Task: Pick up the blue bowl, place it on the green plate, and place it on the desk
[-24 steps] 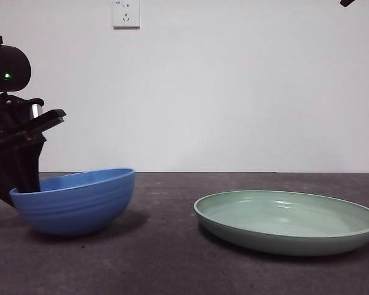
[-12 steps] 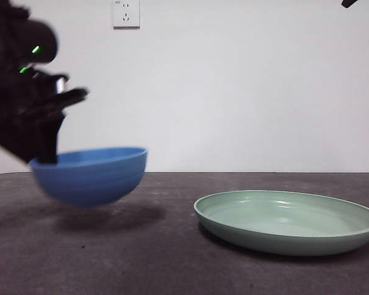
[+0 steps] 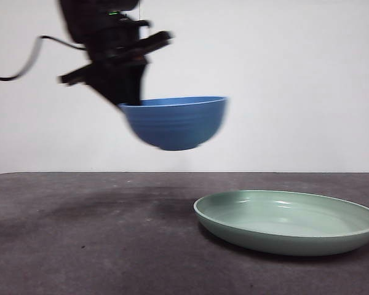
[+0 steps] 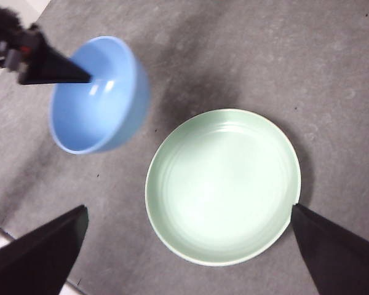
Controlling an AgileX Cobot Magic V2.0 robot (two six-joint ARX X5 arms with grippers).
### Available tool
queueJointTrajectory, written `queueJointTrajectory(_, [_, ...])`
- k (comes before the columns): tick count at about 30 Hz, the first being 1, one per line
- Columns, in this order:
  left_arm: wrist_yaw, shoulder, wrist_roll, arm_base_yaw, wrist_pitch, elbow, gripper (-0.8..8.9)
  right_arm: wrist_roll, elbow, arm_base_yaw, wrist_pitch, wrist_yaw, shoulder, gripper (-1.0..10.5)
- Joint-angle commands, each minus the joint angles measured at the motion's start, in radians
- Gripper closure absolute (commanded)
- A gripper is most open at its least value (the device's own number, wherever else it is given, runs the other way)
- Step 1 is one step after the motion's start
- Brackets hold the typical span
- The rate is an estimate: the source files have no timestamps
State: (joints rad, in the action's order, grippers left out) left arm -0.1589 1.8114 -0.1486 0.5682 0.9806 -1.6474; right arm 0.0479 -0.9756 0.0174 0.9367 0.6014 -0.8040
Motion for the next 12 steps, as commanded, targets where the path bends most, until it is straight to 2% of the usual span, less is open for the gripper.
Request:
queueJointTrajectory(1, [0.003,0.089,0.0,0.063,0.023,-0.098,7.99,-0.011,-0.021,-0.002,0.011,0.0,0.016,3.6])
queueJointTrajectory(5, [0.005,0.219,0.037,0.145,0.053,-0.222,7.99,-0.009,-0.021,-0.002,0.029,0.0,0.05,3.6])
queueJointTrajectory(12, [0.006,0.387,0.063,0.214,0.077,-0.349,7.98,-0.005,-0.021,-0.002,0.03,0.0,0.082,3.6])
